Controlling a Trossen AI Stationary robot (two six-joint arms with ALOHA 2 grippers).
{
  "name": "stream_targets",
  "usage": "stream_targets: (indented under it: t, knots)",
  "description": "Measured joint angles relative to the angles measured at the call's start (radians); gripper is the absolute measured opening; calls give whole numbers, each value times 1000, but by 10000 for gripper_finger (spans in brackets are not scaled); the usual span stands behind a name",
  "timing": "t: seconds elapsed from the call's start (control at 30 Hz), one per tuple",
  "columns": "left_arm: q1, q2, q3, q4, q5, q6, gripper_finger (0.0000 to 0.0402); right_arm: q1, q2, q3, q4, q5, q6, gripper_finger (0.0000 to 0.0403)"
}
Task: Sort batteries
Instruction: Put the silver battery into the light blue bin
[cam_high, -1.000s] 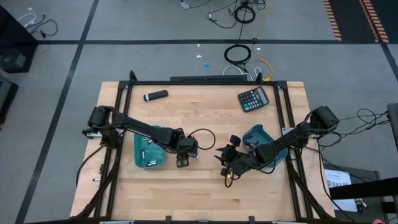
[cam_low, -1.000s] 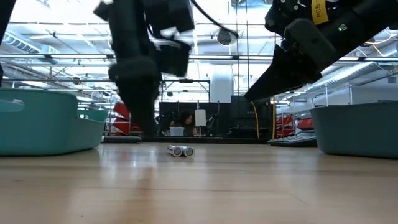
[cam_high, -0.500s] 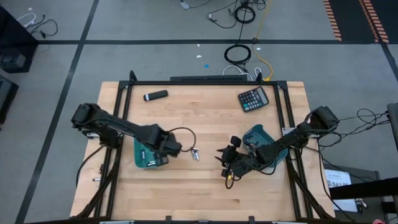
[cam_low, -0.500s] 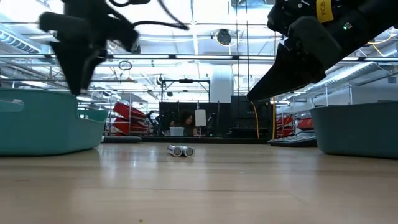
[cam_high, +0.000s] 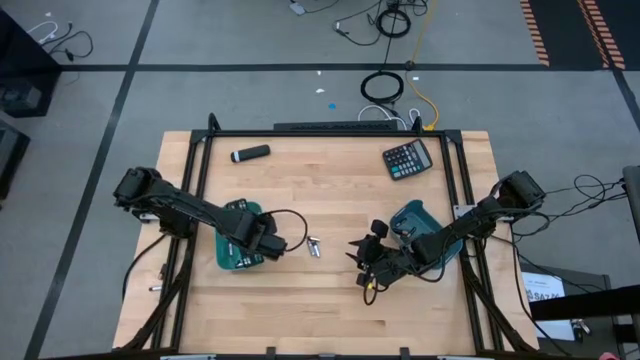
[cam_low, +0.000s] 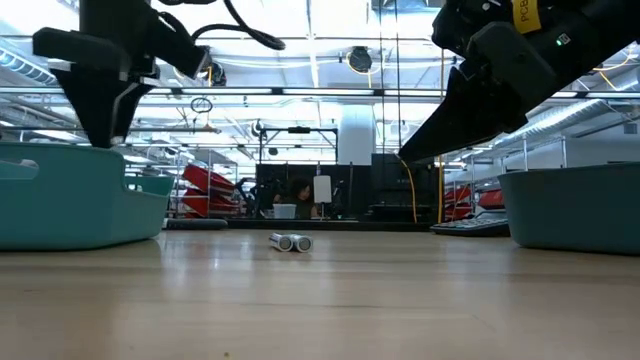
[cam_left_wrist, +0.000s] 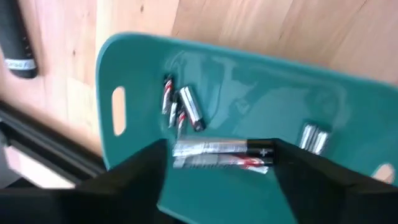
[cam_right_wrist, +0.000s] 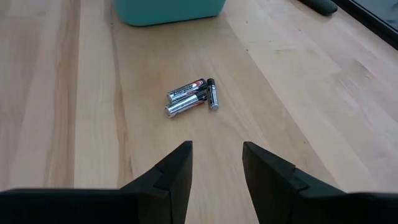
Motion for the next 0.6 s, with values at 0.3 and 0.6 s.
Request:
stream_targets:
  t: [0.3,0.6]
  knots:
    - [-3,0,0,-89,-3,-50,393,15,0,0,0,9,0,132]
    - [-3,0,0,17,-20,-49,393,14,0,0,0,20,-1,132]
